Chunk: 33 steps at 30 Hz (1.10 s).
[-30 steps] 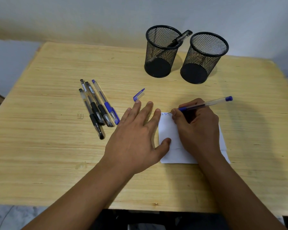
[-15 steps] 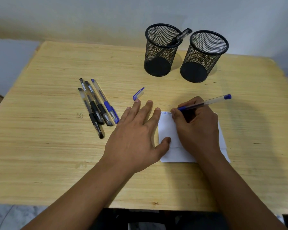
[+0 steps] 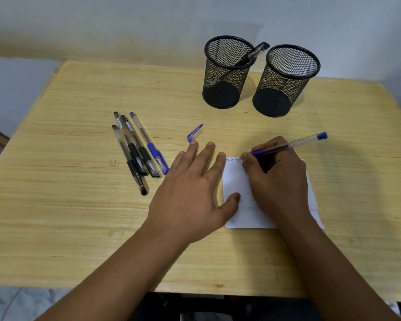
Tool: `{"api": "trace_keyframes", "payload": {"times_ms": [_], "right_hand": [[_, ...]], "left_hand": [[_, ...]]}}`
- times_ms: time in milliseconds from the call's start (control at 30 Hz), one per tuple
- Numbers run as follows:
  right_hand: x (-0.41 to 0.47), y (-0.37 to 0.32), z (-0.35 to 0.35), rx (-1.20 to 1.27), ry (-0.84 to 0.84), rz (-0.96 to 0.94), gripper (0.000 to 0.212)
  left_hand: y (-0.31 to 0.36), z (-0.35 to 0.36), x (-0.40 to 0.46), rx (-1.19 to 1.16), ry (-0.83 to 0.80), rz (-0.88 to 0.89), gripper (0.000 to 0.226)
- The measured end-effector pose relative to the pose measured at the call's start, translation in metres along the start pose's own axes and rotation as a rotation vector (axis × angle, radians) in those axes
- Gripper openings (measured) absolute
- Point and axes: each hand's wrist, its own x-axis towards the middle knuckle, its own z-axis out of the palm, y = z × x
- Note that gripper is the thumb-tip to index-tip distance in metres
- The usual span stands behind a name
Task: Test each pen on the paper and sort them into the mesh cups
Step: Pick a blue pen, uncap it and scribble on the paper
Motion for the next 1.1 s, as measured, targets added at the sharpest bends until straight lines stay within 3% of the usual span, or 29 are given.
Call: {"api": "trace_keyframes", "payload": {"times_ms": [767, 967, 1100], "right_hand": [[0.005, -0.014, -0.027, 0.282, 0.005, 0.204, 0.006], [-0.001, -0.017, -0.041, 0.352, 0.016, 0.224, 0.009], [-0.010, -0.018, -0.049, 0.389, -0.002, 0.223, 0.005]], "left_hand": [[0.004, -0.009, 0.002, -0.075, -0.036, -0.032, 0.084], [0.005, -0.026, 0.005, -0.340, 0.145, -0.163, 0.066], [-0.013, -0.037, 0.028, -0.283, 0.229, -0.204, 0.051]]}}
